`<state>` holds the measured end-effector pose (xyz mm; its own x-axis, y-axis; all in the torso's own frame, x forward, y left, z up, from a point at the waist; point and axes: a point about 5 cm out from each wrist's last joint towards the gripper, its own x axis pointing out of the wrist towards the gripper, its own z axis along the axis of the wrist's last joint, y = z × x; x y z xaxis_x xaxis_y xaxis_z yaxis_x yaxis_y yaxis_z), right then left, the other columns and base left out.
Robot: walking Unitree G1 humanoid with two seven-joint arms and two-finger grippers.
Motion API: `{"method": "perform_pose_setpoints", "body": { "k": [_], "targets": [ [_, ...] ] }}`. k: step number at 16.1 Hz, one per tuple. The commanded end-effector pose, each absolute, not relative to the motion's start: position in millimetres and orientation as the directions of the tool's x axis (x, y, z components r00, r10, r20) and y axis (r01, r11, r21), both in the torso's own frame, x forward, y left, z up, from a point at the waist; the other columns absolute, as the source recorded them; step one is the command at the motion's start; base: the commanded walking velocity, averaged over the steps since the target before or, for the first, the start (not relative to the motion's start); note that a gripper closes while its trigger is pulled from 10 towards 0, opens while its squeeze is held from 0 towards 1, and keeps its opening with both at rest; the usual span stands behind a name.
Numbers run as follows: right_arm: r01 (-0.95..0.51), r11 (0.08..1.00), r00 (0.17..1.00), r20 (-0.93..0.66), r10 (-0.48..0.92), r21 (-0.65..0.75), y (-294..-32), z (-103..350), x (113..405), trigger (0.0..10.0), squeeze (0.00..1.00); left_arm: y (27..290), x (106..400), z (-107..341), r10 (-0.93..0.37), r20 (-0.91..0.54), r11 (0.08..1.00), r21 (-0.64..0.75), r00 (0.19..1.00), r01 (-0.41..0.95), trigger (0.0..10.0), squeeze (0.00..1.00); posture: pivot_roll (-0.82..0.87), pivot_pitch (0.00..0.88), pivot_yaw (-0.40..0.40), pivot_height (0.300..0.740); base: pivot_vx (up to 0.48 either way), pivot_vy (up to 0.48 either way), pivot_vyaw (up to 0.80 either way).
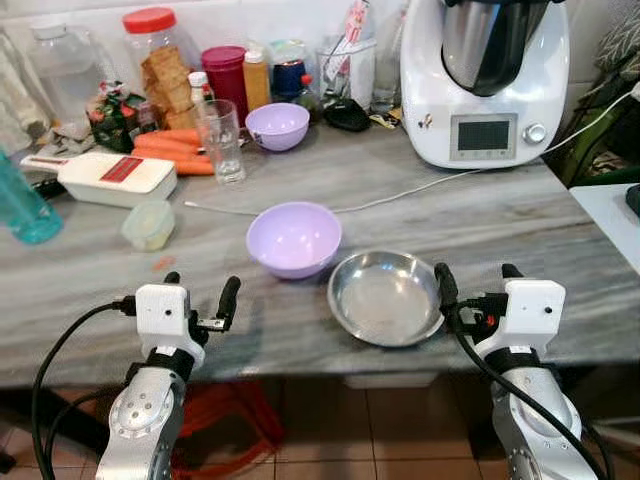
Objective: Setting the table
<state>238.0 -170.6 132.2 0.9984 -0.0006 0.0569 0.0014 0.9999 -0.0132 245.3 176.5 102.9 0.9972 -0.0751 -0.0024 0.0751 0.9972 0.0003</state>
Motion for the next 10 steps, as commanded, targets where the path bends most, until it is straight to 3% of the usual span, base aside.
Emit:
{"method": "perform_pose_setpoints", "body": {
  "k": [1, 10],
  "targets": [
    [0.004, 1.000, 0.997, 0.073, -0.003, -0.004, -169.7, 138.0, 237.6, 10.0, 0.00, 180.3, 245.1, 100.5, -0.061, -0.022, 0.998, 0.019, 0.998, 0.062, 10.0, 0.00, -0.05, 0.000, 0.091, 0.740, -0.334, 0.000, 0.00],
    [0.054, 0.998, 0.998, 0.025, -0.055, 0.034, -174.5, 130.9, 240.6, 10.0, 0.00, 182.0, 246.8, 101.0, -0.079, -0.029, 0.996, 0.041, 0.996, 0.081, 10.0, 0.00, -0.05, 0.000, 0.101, 0.740, -0.339, 0.000, 0.00]
  ]
}}
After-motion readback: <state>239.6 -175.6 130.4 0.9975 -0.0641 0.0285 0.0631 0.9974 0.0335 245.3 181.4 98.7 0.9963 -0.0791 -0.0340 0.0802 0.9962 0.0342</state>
